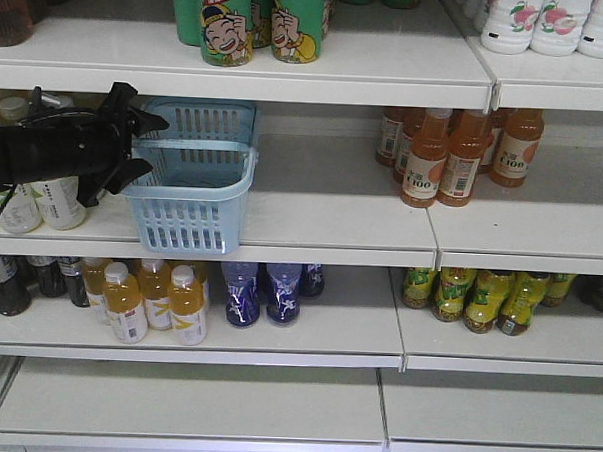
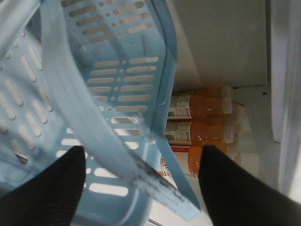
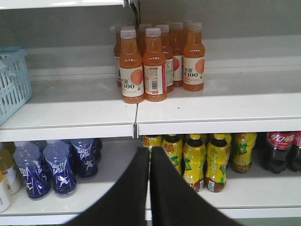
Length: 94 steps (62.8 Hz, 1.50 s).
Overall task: Place coke in basket with both arms
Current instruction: 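Grasp the basket handle with the left gripper and lift it off the shelf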
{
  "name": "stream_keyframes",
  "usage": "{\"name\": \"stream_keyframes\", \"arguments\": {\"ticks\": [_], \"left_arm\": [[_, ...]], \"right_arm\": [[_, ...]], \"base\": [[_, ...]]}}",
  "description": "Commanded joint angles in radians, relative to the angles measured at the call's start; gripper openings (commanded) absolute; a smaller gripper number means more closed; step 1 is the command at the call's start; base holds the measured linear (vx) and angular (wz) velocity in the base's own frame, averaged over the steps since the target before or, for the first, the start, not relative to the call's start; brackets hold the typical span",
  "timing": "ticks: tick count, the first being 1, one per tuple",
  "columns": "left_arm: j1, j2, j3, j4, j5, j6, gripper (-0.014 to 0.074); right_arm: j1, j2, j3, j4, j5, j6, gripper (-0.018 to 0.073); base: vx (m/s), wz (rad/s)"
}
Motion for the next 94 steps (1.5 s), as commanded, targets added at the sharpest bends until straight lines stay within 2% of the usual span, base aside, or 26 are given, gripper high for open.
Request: {"name": "stream_keyframes", "arguments": {"ticks": [1, 7, 11, 17, 26, 34, 44, 50, 56, 66, 74, 84, 94], "left_arm": [[-0.004, -0.014, -0.072, -0.083, 0.031, -0.006, 0.0493], [-0.004, 0.008, -0.091, -0.083, 0.033, -0.004, 0.0460], [-0.004, 0.011, -0.093, -0.083, 0.035, -0.001, 0.0407], [-0.004, 0.011, -0.093, -0.080, 0.054, 0.029, 0.0263], [-0.004, 0.011, -0.093, -0.055, 0.140, 0.090, -0.0011], [-0.004, 0.011, -0.092, 0.019, 0.278, 0.099, -0.0008], [-0.015, -0.008, -0.058, 0.170, 0.470, 0.061, -0.0008], [-0.033, -0.044, 0.000, 0.276, 0.528, 0.022, -0.0008], [-0.058, -0.108, 0.086, 0.343, 0.541, 0.013, -0.0008], [-0.123, -0.263, 0.240, 0.347, 0.564, 0.042, -0.0007], [-0.202, -0.403, 0.331, 0.347, 0.567, 0.059, -0.0007], [-0.299, -0.561, 0.385, 0.339, 0.557, 0.059, -0.0006], [-0.391, -0.700, 0.408, 0.337, 0.494, 0.056, -0.0006]], "right_arm": [[-0.005, -0.013, 0.008, -0.008, -0.072, -0.010, -0.0006], [-0.005, -0.013, 0.008, -0.008, -0.072, -0.010, -0.0006], [-0.005, -0.013, 0.008, -0.008, -0.072, -0.010, -0.0006], [-0.005, -0.013, 0.008, -0.008, -0.072, -0.010, -0.0006], [-0.005, -0.013, 0.008, -0.008, -0.072, -0.010, -0.0006], [-0.005, -0.013, 0.008, -0.008, -0.073, -0.010, -0.0006], [-0.005, -0.013, 0.008, -0.008, -0.073, -0.010, -0.0006], [-0.005, -0.013, 0.008, -0.008, -0.073, -0.010, -0.0006], [-0.005, -0.013, 0.008, -0.008, -0.073, -0.010, -0.0006], [-0.005, -0.013, 0.008, -0.008, -0.073, -0.010, -0.0006], [-0.005, -0.013, 0.008, -0.008, -0.073, -0.010, -0.0006], [-0.005, -0.013, 0.008, -0.008, -0.073, -0.010, -0.0006], [-0.005, -0.013, 0.008, -0.008, -0.073, -0.010, -0.0006]], "base": [[0.00, 0.00], [0.00, 0.00], [0.00, 0.00], [0.00, 0.00], [0.00, 0.00], [0.00, 0.00], [0.00, 0.00], [0.00, 0.00], [0.00, 0.00], [0.00, 0.00], [0.00, 0.00], [0.00, 0.00], [0.00, 0.00]]}}
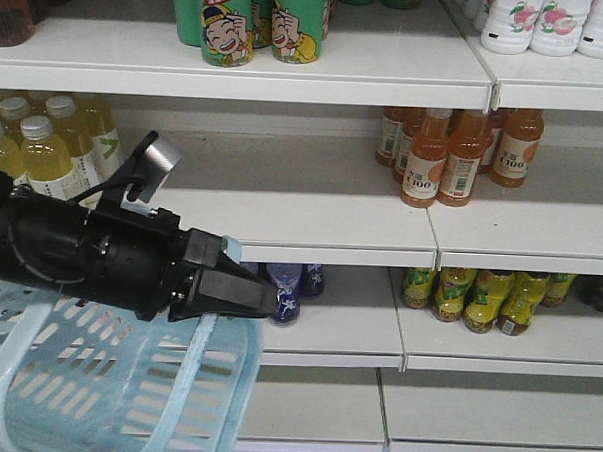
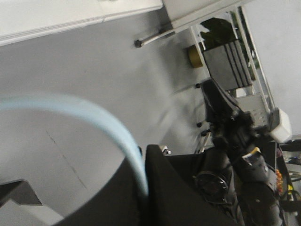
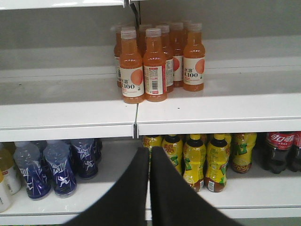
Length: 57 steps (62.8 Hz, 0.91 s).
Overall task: Place coke in basket with both arms
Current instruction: 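Grasp the basket handle with the left gripper and lift it off the shelf, then hold the basket in the left gripper while the base turns away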
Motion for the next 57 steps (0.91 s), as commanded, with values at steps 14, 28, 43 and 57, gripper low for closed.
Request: {"name": "stream_keyframes", "arguments": {"ticks": [14, 28, 43, 57], "left_arm": [[-0.116, -0.195, 0.024, -0.168, -0.087, 0.003, -0.0006], [-0.157, -0.218, 0.048, -0.192, -0.137, 0.003, -0.0006], [-0.162, -0.218, 0.048, -0.192, -0.147, 0.003, -0.0006], [-0.162, -0.218, 0.048, -0.192, -0.170, 0.003, -0.0006]], "right_arm": [[-0.005, -0.013, 0.008, -0.007, -0.072, -0.010, -0.0006], [-0.005, -0.013, 0.008, -0.007, -0.072, -0.010, -0.0006], [-0.005, -0.013, 0.008, -0.007, -0.072, -0.010, -0.0006], [-0.005, -0.013, 0.008, -0.007, -0.072, -0.010, -0.0006]], "base": [[0.00, 0.00], [0.00, 0.00], [0.00, 0.00], [0.00, 0.00]]}}
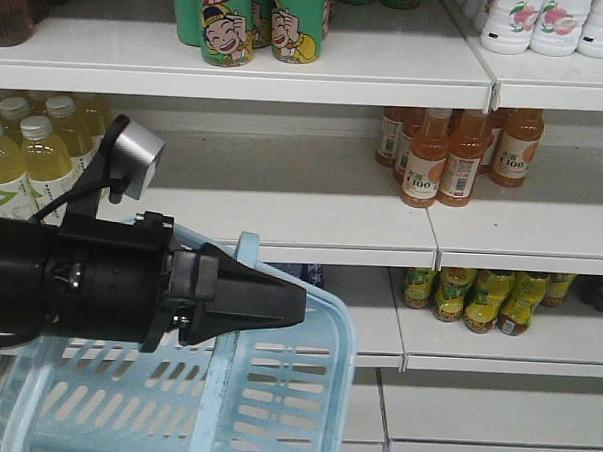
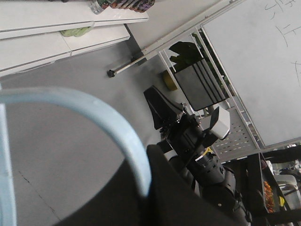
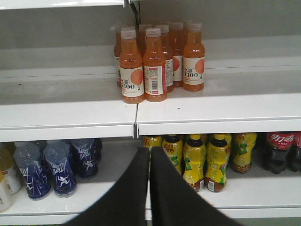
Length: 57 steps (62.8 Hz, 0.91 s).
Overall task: Place coke in basket with both arms
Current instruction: 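Hold the basket in the left gripper while the base turns away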
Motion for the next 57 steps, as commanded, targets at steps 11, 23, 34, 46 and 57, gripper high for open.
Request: {"name": "stream_keyframes", "arguments": {"ticks": [11, 23, 34, 46, 57], "left_arm": [[-0.007, -0.029, -0.028, -0.079, 0.013, 0.005, -0.0006], [-0.007, -0.029, -0.028, -0.079, 0.012, 0.005, -0.0006], [-0.007, -0.029, -0.028, -0.079, 0.012, 0.005, -0.0006], [-0.007, -0.029, -0.028, -0.079, 0.012, 0.005, -0.0006], [-0.007, -0.029, -0.028, -0.079, 0.012, 0.005, -0.0006]], "right_arm": [[-0.005, -0.013, 0.008, -0.007, -0.072, -0.010, -0.0006], [-0.005, -0.013, 0.008, -0.007, -0.072, -0.010, -0.0006], [-0.005, -0.013, 0.008, -0.007, -0.072, -0.010, -0.0006], [-0.005, -0.013, 0.008, -0.007, -0.072, -0.010, -0.0006], [-0.005, -0.013, 0.008, -0.007, -0.072, -0.010, -0.0006]], "base": [[0.00, 0.00], [0.00, 0.00], [0.00, 0.00], [0.00, 0.00], [0.00, 0.00]]}}
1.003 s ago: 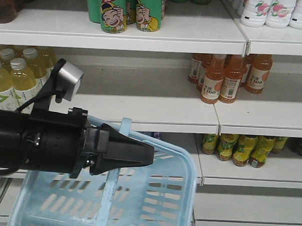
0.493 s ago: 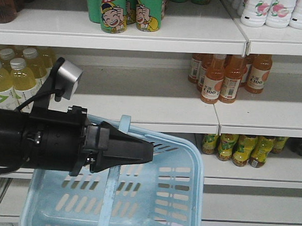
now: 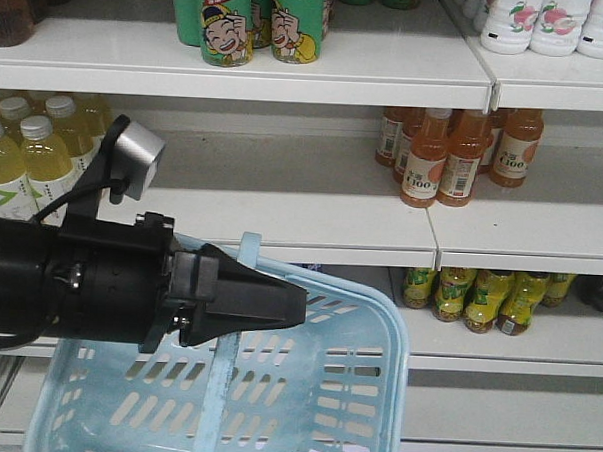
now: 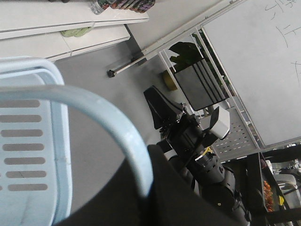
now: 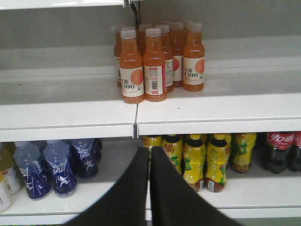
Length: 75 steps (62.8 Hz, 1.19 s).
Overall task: Place coke in basket with both arms
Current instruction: 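Hold the basket in the left gripper while the base turns away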
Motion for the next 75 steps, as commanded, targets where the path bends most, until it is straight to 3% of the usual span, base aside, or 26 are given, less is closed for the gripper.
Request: {"name": "stream_keyframes", "arguments": {"ticks": [1, 46, 75], "left_arm": [[-0.007, -0.029, -0.028, -0.078, 0.009, 0.005, -0.0006], [-0.007, -0.029, -0.028, -0.078, 0.009, 0.005, -0.0006], [-0.007, -0.029, -0.028, -0.078, 0.008, 0.005, -0.0006]], "right_arm": [[-0.005, -0.013, 0.008, -0.007, -0.072, -0.010, -0.0006], [-0.005, -0.013, 0.008, -0.007, -0.071, -0.010, -0.0006], [-0.005, -0.013, 0.008, -0.007, -0.071, -0.010, -0.0006]], "base": [[0.00, 0.00], [-0.01, -0.05], [-0.05, -0.47]]}}
